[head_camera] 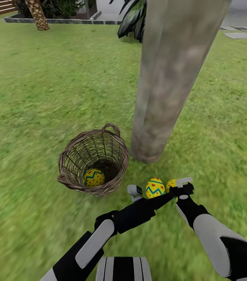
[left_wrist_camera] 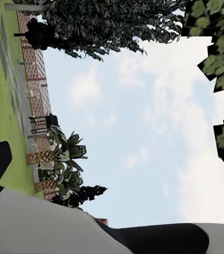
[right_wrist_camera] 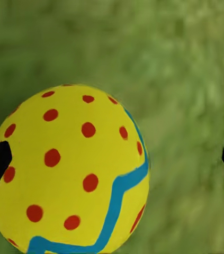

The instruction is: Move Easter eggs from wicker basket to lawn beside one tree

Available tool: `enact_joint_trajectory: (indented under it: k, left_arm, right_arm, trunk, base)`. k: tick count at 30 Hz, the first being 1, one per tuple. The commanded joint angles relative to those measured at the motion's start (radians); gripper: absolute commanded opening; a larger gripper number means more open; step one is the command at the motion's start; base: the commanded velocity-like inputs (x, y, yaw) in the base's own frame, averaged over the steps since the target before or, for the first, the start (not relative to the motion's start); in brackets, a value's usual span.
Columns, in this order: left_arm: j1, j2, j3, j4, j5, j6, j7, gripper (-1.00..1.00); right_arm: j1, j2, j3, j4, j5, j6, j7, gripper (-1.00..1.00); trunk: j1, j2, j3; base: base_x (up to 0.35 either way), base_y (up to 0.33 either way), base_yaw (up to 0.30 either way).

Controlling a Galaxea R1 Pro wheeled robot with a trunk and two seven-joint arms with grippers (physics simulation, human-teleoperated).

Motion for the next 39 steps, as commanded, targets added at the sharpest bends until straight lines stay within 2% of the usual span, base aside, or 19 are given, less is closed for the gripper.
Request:
enact_joint_trajectory:
  k: [1, 8, 10, 13, 14, 16, 17, 18, 22, 23, 26, 27, 29, 31, 32, 34, 36, 39]
  left_arm:
    - [-0.001, 0.0, 0.001, -0.001, 0.01, 0.009, 0.0, 1.0]
    - [-0.001, 0.0, 0.001, -0.008, 0.01, 0.01, -0.001, 1.0]
    - [-0.001, 0.0, -0.001, -0.008, 0.01, 0.011, -0.002, 1.0]
    - [-0.001, 0.0, -0.001, -0.008, 0.01, 0.012, -0.002, 1.0]
    - [-0.001, -0.001, -0.001, -0.009, 0.009, 0.012, -0.002, 1.0]
    - [-0.001, -0.003, -0.001, -0.015, 0.005, 0.013, 0.0, 1.0]
    - [-0.001, -0.003, -0.001, -0.021, 0.003, 0.013, 0.003, 1.0]
    - [-0.002, -0.003, 0.001, -0.026, 0.001, 0.013, 0.009, 1.0]
    - [-0.008, -0.001, 0.003, -0.053, 0.0, 0.015, 0.016, 1.0]
    - [-0.009, 0.0, 0.004, -0.06, 0.0, 0.016, 0.016, 1.0]
    - [-0.011, 0.002, 0.005, -0.066, 0.0, 0.018, 0.017, 1.0]
    - [-0.011, 0.003, 0.005, -0.067, 0.0, 0.02, 0.017, 1.0]
    - [-0.011, 0.005, 0.005, -0.068, 0.0, 0.021, 0.017, 1.0]
    - [-0.011, 0.008, 0.005, -0.071, 0.0, 0.022, 0.017, 1.0]
    - [-0.011, 0.009, 0.005, -0.074, 0.0, 0.022, 0.017, 1.0]
    - [-0.011, 0.01, 0.005, -0.08, 0.001, 0.023, 0.017, 1.0]
    - [-0.011, 0.01, 0.005, -0.081, 0.003, 0.024, 0.017, 1.0]
    - [-0.011, 0.012, 0.005, -0.082, 0.006, 0.024, 0.017, 1.0]
  right_arm:
    - [0.0, 0.001, -0.008, -0.015, 0.008, -0.001, -0.001, 1.0]
    - [0.0, 0.001, -0.007, -0.045, 0.008, 0.002, 0.001, 1.0]
    - [0.0, 0.001, -0.006, -0.046, 0.009, 0.031, 0.004, 1.0]
    - [0.0, 0.0, -0.006, -0.048, 0.008, 0.133, 0.045, 1.0]
    - [0.0, -0.005, -0.008, -0.05, 0.003, 0.209, 0.177, 1.0]
    - [0.0, -0.01, -0.009, -0.058, -0.006, 0.267, 0.278, 1.0]
    - [0.0, -0.024, -0.008, -0.066, -0.01, 0.301, 0.342, 1.0]
    - [0.0, -0.051, -0.007, -0.074, -0.013, 0.342, 0.437, 1.0]
    - [0.001, -0.129, -0.006, -0.08, -0.018, 0.382, 0.641, 1.0]
    - [0.002, -0.157, -0.006, -0.079, -0.019, 0.387, 0.708, 1.0]
    - [0.007, -0.199, -0.006, -0.079, -0.019, 0.389, 0.831, 1.0]
    - [0.008, -0.214, -0.006, -0.079, -0.019, 0.389, 0.891, 1.0]
    - [0.008, -0.227, -0.006, -0.08, -0.019, 0.389, 0.945, 1.0]
    - [0.009, -0.256, -0.006, -0.081, -0.018, 0.39, 1.034, 1.0]
    - [0.01, -0.272, -0.006, -0.082, -0.018, 0.391, 1.066, 1.0]
    - [0.01, -0.322, -0.009, -0.083, -0.019, 0.392, 1.147, 1.0]
    - [0.01, -0.349, -0.022, -0.083, -0.021, 0.393, 1.213, 1.0]
    - [0.01, -0.36, -0.057, -0.084, -0.02, 0.393, 1.28, 1.0]
  trunk:
    - [-0.001, 0.0, 0.003]
    - [-0.004, 0.002, 0.03]
    - [-0.005, 0.002, 0.038]
    - [-0.006, 0.003, 0.05]
    - [-0.006, 0.003, 0.054]
    - [-0.007, 0.004, 0.061]
    - [-0.008, 0.004, 0.065]
    - [-0.008, 0.004, 0.069]
    - [-0.01, 0.005, 0.085]
    - [-0.01, 0.005, 0.088]
    - [-0.012, 0.006, 0.1]
    - [-0.012, 0.006, 0.104]
    - [-0.013, 0.007, 0.112]
    - [-0.014, 0.007, 0.119]
    - [-0.014, 0.007, 0.123]
    - [-0.015, 0.008, 0.131]
    - [-0.016, 0.008, 0.139]
    - [-0.018, 0.009, 0.15]
  base:
    - [0.0, 0.0, 0.0]
    - [0.0, 0.0, 0.0]
    - [0.0, 0.0, 0.0]
    - [0.0, 0.0, 0.0]
    - [0.0, 0.0, 0.0]
    - [0.0, 0.0, 0.0]
    - [0.0, 0.0, 0.0]
    - [0.0, 0.0, 0.0]
    - [0.0, 0.0, 0.0]
    - [0.0, 0.0, 0.0]
    - [0.0, 0.0, 0.0]
    - [0.0, 0.0, 0.0]
    - [0.0, 0.0, 0.0]
    - [0.0, 0.0, 0.0]
    - [0.0, 0.0, 0.0]
    - [0.0, 0.0, 0.0]
    - [0.0, 0.0, 0.0]
    - [0.0, 0.0, 0.0]
